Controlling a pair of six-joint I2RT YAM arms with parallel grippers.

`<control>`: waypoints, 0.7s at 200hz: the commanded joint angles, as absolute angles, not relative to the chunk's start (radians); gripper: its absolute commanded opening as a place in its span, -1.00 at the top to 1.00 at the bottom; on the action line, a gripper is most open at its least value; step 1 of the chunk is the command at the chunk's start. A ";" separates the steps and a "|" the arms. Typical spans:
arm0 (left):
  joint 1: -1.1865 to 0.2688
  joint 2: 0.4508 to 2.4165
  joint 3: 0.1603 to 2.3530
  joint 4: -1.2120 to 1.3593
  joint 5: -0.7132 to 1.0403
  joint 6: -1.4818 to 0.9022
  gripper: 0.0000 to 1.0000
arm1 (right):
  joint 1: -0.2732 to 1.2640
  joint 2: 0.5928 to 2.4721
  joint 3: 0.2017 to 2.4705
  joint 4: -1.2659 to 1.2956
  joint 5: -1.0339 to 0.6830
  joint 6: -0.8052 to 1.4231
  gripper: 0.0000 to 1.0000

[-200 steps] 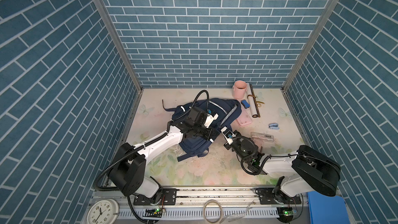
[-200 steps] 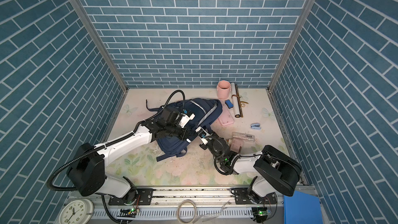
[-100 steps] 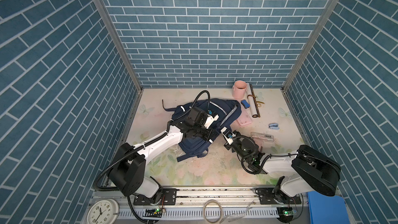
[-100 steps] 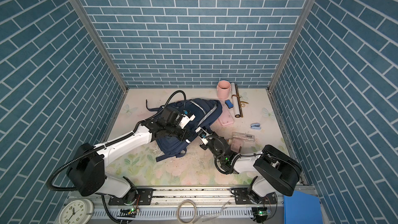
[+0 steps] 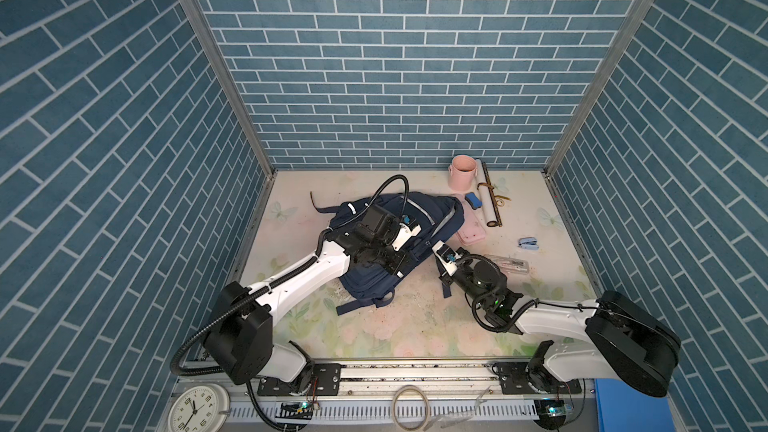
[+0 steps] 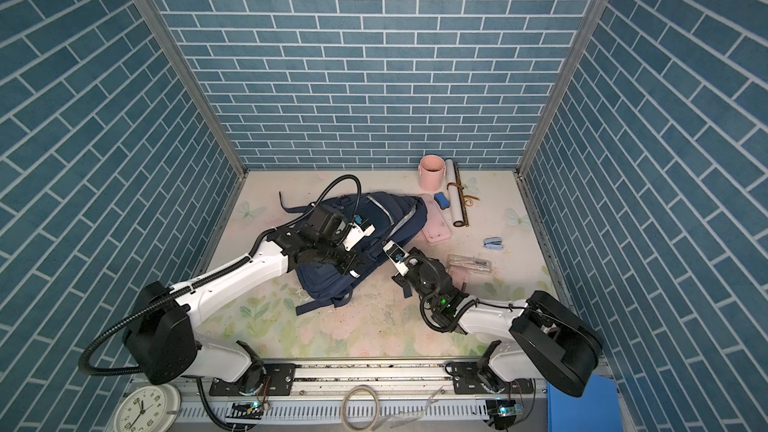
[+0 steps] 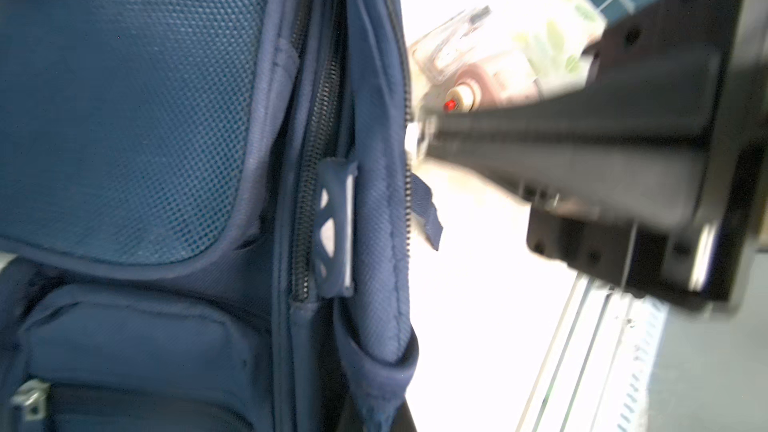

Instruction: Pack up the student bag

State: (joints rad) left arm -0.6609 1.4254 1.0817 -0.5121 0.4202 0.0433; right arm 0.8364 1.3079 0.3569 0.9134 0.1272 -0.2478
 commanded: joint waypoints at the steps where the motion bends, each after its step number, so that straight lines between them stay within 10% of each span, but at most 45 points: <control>1: -0.653 1.372 1.074 -0.539 0.356 0.118 1.00 | 0.767 1.276 0.387 0.824 0.141 -0.157 1.00; 140: -0.430 1.308 0.957 -0.421 0.276 0.540 1.00 | 0.773 1.323 0.530 0.594 -0.061 -0.078 1.00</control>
